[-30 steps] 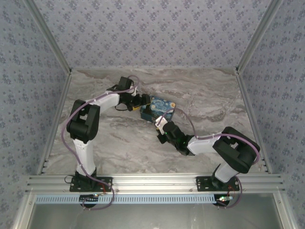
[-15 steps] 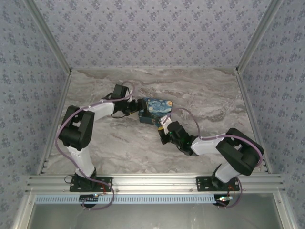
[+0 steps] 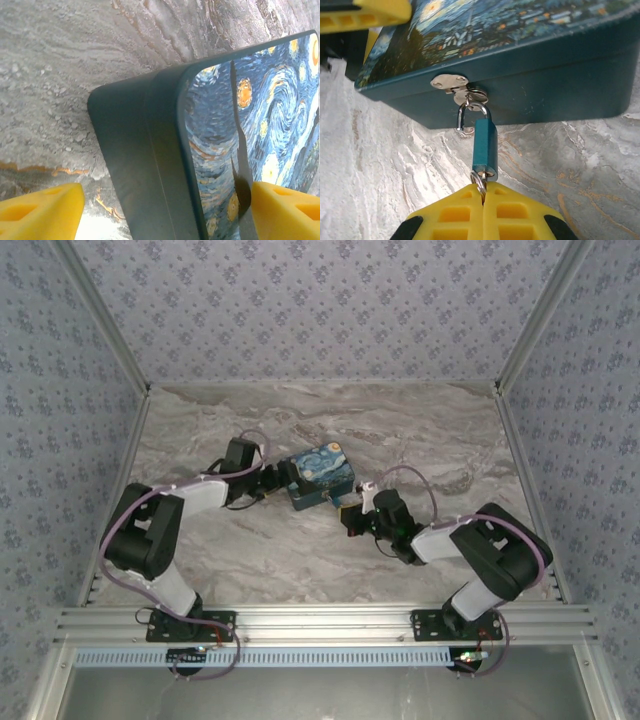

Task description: Unlock a padlock with a key

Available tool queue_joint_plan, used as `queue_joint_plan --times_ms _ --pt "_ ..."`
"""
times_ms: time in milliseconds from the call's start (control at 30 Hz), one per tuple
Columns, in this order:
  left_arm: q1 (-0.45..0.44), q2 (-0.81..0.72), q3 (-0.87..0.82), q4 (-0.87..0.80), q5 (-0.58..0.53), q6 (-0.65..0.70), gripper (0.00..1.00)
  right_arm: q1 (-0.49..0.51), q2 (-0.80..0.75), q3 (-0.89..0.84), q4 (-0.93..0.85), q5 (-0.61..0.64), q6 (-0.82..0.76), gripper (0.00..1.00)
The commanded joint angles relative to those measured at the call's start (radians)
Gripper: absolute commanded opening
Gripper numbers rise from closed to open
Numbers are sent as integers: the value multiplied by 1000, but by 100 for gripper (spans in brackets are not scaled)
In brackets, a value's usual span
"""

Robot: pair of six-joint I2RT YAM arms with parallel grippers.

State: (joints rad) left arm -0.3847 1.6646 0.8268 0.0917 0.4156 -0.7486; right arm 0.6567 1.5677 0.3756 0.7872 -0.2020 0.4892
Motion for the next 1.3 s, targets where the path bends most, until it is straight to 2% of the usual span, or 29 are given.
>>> queue_joint_plan --times_ms 0,200,367,467,533,667,833,933,1100,1167,1267 --pt "-17 2 -76 -122 -76 -12 84 -36 22 -1 36 -73 144 0" --pt "-19 -12 -116 -108 -86 -30 84 -78 37 25 -46 -115 249 0" --pt "-20 -12 -136 -83 -86 -51 84 -98 54 19 -72 -137 273 0" --pt "-20 -12 -140 -78 -87 -57 84 -108 46 7 -88 -141 266 4" --pt "-22 -12 -142 -75 -90 -59 84 -113 33 0 -107 -140 256 9" --pt "-23 -14 -146 -72 -97 -66 84 -122 2 -13 -157 -144 235 26" --pt "-28 -17 -149 -70 -99 -70 84 -162 -46 -46 -181 -171 219 36" --pt "-32 -24 -153 -72 -103 -72 84 -182 -102 -47 -184 -217 164 45" --pt "-42 -40 -166 -67 -109 -86 84 -205 -151 3 -167 -321 67 70" --pt "-47 -47 -168 -69 -112 -89 84 -217 -138 43 -178 -370 41 76" --pt "-52 -55 -172 -71 -115 -93 84 -243 -86 110 -194 -442 12 78"
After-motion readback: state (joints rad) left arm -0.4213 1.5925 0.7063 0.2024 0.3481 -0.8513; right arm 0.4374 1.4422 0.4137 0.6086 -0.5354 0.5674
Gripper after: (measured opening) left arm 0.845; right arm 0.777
